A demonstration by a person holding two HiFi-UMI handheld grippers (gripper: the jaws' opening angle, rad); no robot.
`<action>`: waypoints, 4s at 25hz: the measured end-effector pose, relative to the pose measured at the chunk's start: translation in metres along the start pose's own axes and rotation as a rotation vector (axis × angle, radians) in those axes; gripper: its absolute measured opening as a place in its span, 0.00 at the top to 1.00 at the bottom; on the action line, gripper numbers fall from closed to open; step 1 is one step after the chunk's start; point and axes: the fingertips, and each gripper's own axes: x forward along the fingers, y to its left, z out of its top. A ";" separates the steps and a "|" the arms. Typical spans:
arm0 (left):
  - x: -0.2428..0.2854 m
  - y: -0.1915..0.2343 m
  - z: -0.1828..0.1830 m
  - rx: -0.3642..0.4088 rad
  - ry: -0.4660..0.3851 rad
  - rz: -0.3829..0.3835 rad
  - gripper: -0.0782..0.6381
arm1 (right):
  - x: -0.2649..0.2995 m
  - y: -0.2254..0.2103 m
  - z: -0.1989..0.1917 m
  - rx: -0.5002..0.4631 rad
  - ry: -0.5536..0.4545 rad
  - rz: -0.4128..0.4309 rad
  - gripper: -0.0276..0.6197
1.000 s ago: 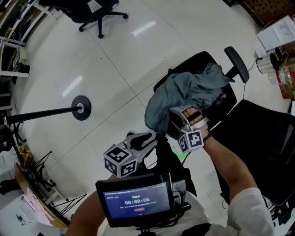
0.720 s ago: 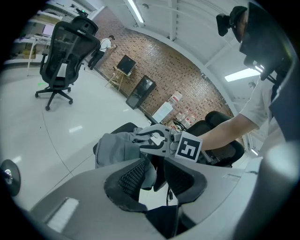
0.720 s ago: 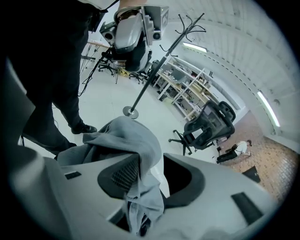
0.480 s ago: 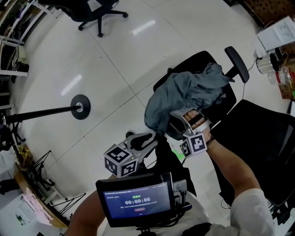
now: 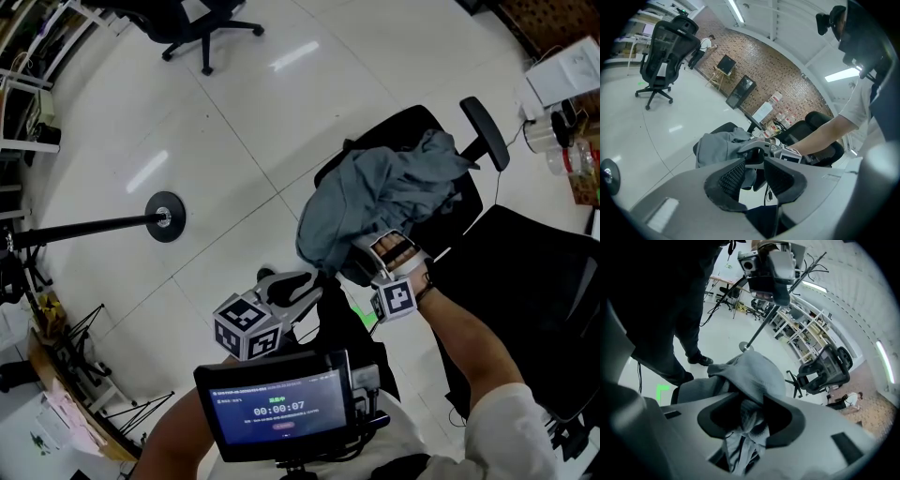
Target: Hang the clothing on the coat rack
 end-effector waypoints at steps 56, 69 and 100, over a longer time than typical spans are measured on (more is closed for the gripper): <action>0.067 0.071 -0.016 0.068 0.120 0.238 0.57 | -0.085 -0.194 0.072 0.493 -0.298 -0.323 0.95; 0.083 0.080 -0.054 0.471 0.372 0.106 0.52 | -0.158 -0.236 0.028 0.668 -0.225 -0.590 0.95; -0.013 -0.044 0.220 0.480 -0.423 0.048 0.88 | -0.280 -0.280 -0.028 0.808 -0.188 -0.918 0.95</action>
